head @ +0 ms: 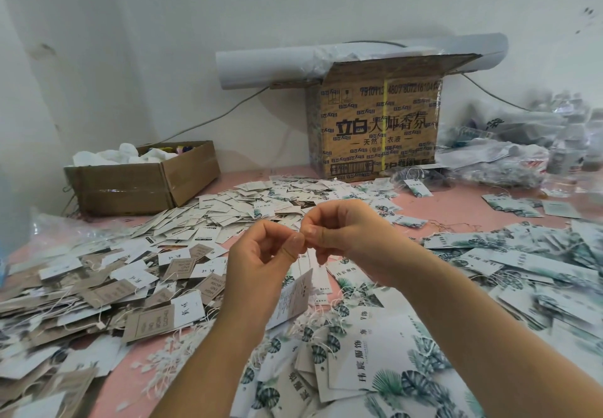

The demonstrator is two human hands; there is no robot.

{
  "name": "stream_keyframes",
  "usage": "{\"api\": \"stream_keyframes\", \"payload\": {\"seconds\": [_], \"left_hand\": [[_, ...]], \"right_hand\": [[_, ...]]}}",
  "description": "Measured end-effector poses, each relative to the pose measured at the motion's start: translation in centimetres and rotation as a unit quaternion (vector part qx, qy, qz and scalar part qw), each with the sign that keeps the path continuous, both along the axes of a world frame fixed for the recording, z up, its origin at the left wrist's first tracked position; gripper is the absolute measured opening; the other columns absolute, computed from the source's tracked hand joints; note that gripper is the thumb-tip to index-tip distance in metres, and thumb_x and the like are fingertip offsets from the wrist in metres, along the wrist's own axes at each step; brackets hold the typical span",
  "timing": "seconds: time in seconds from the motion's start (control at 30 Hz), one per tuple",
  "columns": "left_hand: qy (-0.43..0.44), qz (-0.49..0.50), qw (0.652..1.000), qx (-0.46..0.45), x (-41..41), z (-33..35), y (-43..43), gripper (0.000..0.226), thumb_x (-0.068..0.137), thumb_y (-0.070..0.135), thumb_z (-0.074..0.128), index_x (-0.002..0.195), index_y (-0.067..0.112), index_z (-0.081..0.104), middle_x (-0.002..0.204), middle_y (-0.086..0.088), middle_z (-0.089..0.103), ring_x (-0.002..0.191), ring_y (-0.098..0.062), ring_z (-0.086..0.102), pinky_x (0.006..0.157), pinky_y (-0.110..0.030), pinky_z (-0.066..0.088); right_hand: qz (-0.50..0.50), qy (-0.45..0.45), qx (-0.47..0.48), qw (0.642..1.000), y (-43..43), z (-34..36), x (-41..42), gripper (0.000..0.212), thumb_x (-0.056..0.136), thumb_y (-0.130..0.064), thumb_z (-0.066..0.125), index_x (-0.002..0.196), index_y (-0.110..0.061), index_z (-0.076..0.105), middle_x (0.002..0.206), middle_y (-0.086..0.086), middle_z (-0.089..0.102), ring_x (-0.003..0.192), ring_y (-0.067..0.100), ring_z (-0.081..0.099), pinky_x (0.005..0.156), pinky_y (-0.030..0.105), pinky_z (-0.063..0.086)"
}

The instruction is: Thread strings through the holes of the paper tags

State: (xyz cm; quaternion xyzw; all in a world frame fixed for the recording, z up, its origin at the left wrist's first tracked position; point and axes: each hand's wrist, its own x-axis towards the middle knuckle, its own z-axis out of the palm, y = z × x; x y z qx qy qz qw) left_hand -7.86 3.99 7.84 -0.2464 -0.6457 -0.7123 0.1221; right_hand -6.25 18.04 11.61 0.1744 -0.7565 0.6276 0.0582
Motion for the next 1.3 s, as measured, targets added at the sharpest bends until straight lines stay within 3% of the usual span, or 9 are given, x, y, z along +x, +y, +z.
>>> {"api": "stream_keyframes", "payload": {"seconds": [0.2, 0.33, 0.53, 0.7, 0.9, 0.97, 1.07, 1.2, 1.3], "left_hand": [[-0.015, -0.012, 0.97, -0.243, -0.4, -0.8, -0.4, 0.063, 0.051, 0.068, 0.063, 0.105, 0.04, 0.048, 0.103, 0.019, 0.053, 0.081, 0.008, 0.054, 0.062, -0.01, 0.044], [0.046, 0.057, 0.928, -0.365, -0.8, -1.8, -0.4, 0.051, 0.073, 0.04, 0.076, 0.107, 0.046, 0.039, 0.102, 0.026, 0.049, 0.088, 0.01, 0.049, 0.065, -0.012, 0.038], [0.06, 0.135, 0.936, -0.319, -1.0, -1.8, -0.6, 0.018, 0.089, 0.014, 0.062, 0.088, 0.031, 0.056, 0.081, 0.017, 0.057, 0.072, 0.004, 0.054, 0.049, -0.006, 0.043], [0.005, 0.084, 0.982, -0.169, -1.0, -1.0, -0.6, 0.026, 0.084, 0.009, 0.066, 0.081, 0.034, 0.061, 0.079, 0.011, 0.069, 0.076, -0.005, 0.063, 0.056, -0.015, 0.05], [-0.082, 0.055, 0.995, -0.024, -1.2, -1.0, -0.7, 0.015, 0.079, 0.012, 0.068, 0.089, 0.024, 0.067, 0.082, 0.007, 0.073, 0.075, -0.012, 0.069, 0.059, -0.025, 0.055], [-0.097, 0.056, 0.993, -0.021, -1.3, -1.1, -0.8, 0.013, 0.078, 0.014, 0.068, 0.09, 0.019, 0.068, 0.082, 0.004, 0.074, 0.077, -0.017, 0.07, 0.062, -0.03, 0.057], [-0.131, 0.034, 0.99, -0.034, -1.4, -1.4, -0.7, 0.011, 0.079, 0.013, 0.068, 0.09, 0.015, 0.069, 0.082, -0.002, 0.074, 0.075, -0.024, 0.07, 0.065, -0.036, 0.058], [-0.156, 0.043, 0.985, -0.066, -1.6, -2.1, -0.7, 0.01, 0.083, 0.021, 0.067, 0.088, 0.012, 0.067, 0.077, -0.006, 0.071, 0.06, -0.014, 0.065, 0.051, -0.025, 0.05], [-0.141, 0.114, 0.979, -0.091, -1.9, -2.7, -0.8, 0.011, 0.087, 0.028, 0.062, 0.093, 0.02, 0.059, 0.089, 0.0, 0.063, 0.073, -0.014, 0.062, 0.056, -0.025, 0.045]], "right_hand": [[-0.051, 0.009, -0.069, 0.996, 0.7, 0.5, 0.0, 0.015, 0.09, -0.002, 0.053, 0.076, -0.006, 0.057, 0.066, 0.004, 0.063, 0.055, 0.012, 0.055, 0.054, 0.021, 0.05], [-0.067, 0.028, -0.124, 0.99, 1.3, 0.8, 0.0, 0.014, 0.09, -0.001, 0.051, 0.077, -0.005, 0.055, 0.067, 0.007, 0.065, 0.056, 0.012, 0.057, 0.054, 0.021, 0.051], [-0.091, 0.055, -0.14, 0.984, 1.8, 0.8, -0.4, 0.011, 0.089, 0.001, 0.054, 0.081, -0.006, 0.057, 0.066, 0.005, 0.068, 0.056, 0.011, 0.06, 0.056, 0.022, 0.052], [-0.146, 0.017, -0.059, 0.987, 2.6, -0.6, -1.3, 0.019, 0.089, 0.004, 0.051, 0.08, -0.009, 0.06, 0.068, 0.001, 0.067, 0.06, 0.01, 0.06, 0.059, 0.017, 0.051], [0.066, -0.167, 0.009, 0.984, 2.3, -1.7, -1.7, 0.038, 0.088, -0.039, 0.048, 0.09, -0.005, 0.063, 0.082, 0.004, 0.068, 0.079, 0.016, 0.066, 0.076, 0.028, 0.055], [0.094, -0.164, 0.01, 0.982, 2.2, -1.7, -1.4, 0.042, 0.084, -0.045, 0.048, 0.086, -0.006, 0.062, 0.078, 0.002, 0.068, 0.075, 0.016, 0.066, 0.07, 0.025, 0.054], [0.068, -0.136, 0.101, 0.983, 2.1, -1.9, -1.2, 0.017, 0.09, -0.023, 0.056, 0.079, -0.011, 0.063, 0.073, -0.001, 0.066, 0.065, 0.011, 0.062, 0.066, 0.023, 0.052], [0.037, -0.15, 0.158, 0.975, 2.0, -2.0, -1.2, 0.022, 0.092, -0.015, 0.057, 0.07, -0.015, 0.057, 0.056, -0.01, 0.06, 0.05, 0.004, 0.054, 0.052, 0.018, 0.044], [0.027, -0.177, 0.195, 0.964, 2.4, -1.8, -1.2, 0.018, 0.092, -0.018, 0.058, 0.076, -0.01, 0.056, 0.059, -0.006, 0.061, 0.048, 0.005, 0.056, 0.05, 0.019, 0.044]]}}
